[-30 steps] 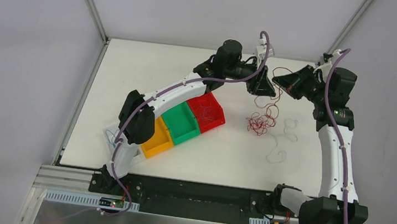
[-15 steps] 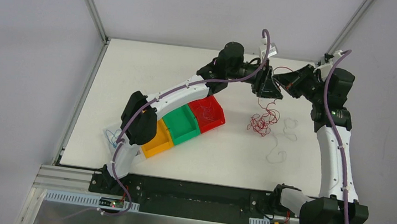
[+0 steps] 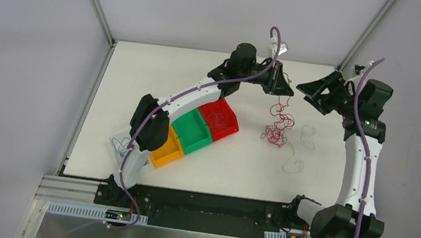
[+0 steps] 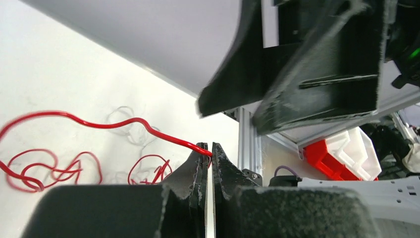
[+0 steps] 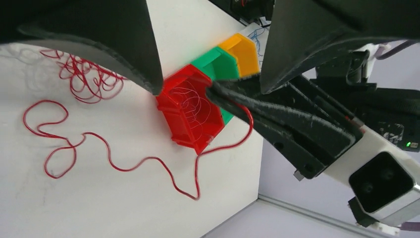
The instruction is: Untangle the cables
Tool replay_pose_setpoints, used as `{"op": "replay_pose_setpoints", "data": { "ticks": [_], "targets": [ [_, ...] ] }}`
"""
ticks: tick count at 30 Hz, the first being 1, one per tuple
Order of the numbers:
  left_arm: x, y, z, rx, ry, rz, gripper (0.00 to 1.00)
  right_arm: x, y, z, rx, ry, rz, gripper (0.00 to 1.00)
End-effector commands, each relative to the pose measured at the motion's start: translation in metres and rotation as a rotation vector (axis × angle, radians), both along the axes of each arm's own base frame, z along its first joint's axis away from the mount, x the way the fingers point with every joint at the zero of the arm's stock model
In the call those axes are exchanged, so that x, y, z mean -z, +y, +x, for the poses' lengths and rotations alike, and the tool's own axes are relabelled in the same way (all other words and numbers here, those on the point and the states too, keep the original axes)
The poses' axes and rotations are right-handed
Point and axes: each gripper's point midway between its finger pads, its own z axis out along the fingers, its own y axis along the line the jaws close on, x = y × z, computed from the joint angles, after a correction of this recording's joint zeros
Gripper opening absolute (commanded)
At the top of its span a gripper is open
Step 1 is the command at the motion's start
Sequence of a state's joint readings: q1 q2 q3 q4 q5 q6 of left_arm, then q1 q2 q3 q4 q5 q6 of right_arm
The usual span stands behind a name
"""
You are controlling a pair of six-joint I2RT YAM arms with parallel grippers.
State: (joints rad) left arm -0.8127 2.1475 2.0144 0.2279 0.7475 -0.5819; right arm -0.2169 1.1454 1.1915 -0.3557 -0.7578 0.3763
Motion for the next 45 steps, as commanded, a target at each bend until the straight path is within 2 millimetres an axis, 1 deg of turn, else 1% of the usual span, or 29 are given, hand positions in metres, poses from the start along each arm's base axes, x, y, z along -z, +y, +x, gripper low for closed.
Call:
{"op": "replay_pose_setpoints", "data": {
  "ticks": [1,4,6,10,11,12,13,14,17,19,20,21,22,23,24,26,27,29,32,34,35,38,39,41,45],
  "targets": [
    [-0.029,0.015,0.012,-0.043,-0.003,-0.072,0.00,-0.008,-0.008,-0.031,-0.110,-0.048,-0.082,0.79],
    [-0.034,0.017,0.014,-0.044,0.015,-0.086,0.00,0.011,-0.008,-0.048,-0.175,-0.103,-0.188,0.80],
    [-0.042,0.019,0.013,-0.032,0.023,-0.105,0.00,0.027,-0.007,-0.049,-0.185,-0.165,-0.254,0.80],
    [-0.061,0.021,0.003,0.023,0.016,-0.141,0.00,0.069,-0.013,-0.036,-0.133,-0.234,-0.400,0.85],
    [-0.067,0.023,0.001,0.036,0.018,-0.150,0.00,0.074,-0.013,-0.030,-0.128,-0.270,-0.438,0.87],
    [-0.070,0.024,-0.003,0.053,0.022,-0.155,0.00,0.085,-0.012,-0.028,-0.135,-0.270,-0.461,0.87],
    [-0.075,0.025,-0.006,0.068,0.021,-0.164,0.00,0.091,-0.008,-0.023,-0.148,-0.298,-0.497,0.88],
    [-0.078,0.026,-0.009,0.084,0.019,-0.171,0.00,0.101,-0.004,-0.020,-0.166,-0.310,-0.526,0.88],
    [-0.088,0.027,-0.012,0.105,0.007,-0.191,0.00,0.117,0.016,-0.008,-0.219,-0.357,-0.573,0.88],
    [-0.096,0.027,-0.011,0.105,0.007,-0.205,0.00,0.122,0.021,0.004,-0.197,-0.369,-0.577,0.88],
    [-0.100,0.027,-0.011,0.102,0.005,-0.212,0.00,0.124,0.028,0.008,-0.195,-0.372,-0.574,0.87],
    [-0.104,0.028,-0.011,0.100,0.002,-0.218,0.00,0.128,0.029,0.015,-0.171,-0.364,-0.579,0.84],
    [-0.107,0.029,-0.012,0.099,-0.001,-0.225,0.00,0.132,0.030,0.021,-0.149,-0.356,-0.590,0.78],
    [-0.111,0.030,-0.012,0.097,-0.005,-0.231,0.00,0.140,0.029,0.028,-0.133,-0.336,-0.602,0.65],
    [-0.117,0.032,-0.013,0.095,-0.012,-0.239,0.00,0.146,0.027,0.032,-0.122,-0.316,-0.614,0.40],
    [-0.132,0.039,-0.011,0.081,-0.046,-0.260,0.00,0.159,0.020,0.037,-0.109,-0.272,-0.647,0.09],
    [-0.143,0.045,-0.008,0.065,-0.068,-0.274,0.00,0.166,0.017,0.035,-0.120,-0.252,-0.673,0.00],
    [-0.168,0.057,-0.004,0.034,-0.127,-0.303,0.00,0.181,0.010,0.026,-0.155,-0.221,-0.723,0.00],
    [-0.208,0.076,-0.006,0.013,-0.250,-0.352,0.00,0.199,0.000,0.009,-0.210,-0.201,-0.789,0.00],
    [-0.229,0.088,-0.008,-0.008,-0.316,-0.381,0.00,0.210,-0.008,-0.002,-0.245,-0.188,-0.830,0.00],
    [-0.237,0.092,-0.009,-0.019,-0.345,-0.393,0.00,0.219,-0.011,-0.009,-0.269,-0.167,-0.847,0.00],
    [-0.258,0.104,-0.007,-0.061,-0.391,-0.428,0.00,0.235,-0.020,-0.028,-0.341,-0.129,-0.891,0.00],
    [-0.266,0.107,-0.007,-0.074,-0.408,-0.441,0.00,0.239,-0.027,-0.032,-0.346,-0.112,-0.903,0.00],
    [-0.279,0.113,-0.010,-0.093,-0.451,-0.465,0.00,0.246,-0.034,-0.042,-0.375,-0.086,-0.926,0.02],
    [-0.297,0.124,-0.013,-0.137,-0.512,-0.494,0.00,0.256,-0.047,-0.056,-0.413,-0.049,-0.951,0.06]
  ]
}}
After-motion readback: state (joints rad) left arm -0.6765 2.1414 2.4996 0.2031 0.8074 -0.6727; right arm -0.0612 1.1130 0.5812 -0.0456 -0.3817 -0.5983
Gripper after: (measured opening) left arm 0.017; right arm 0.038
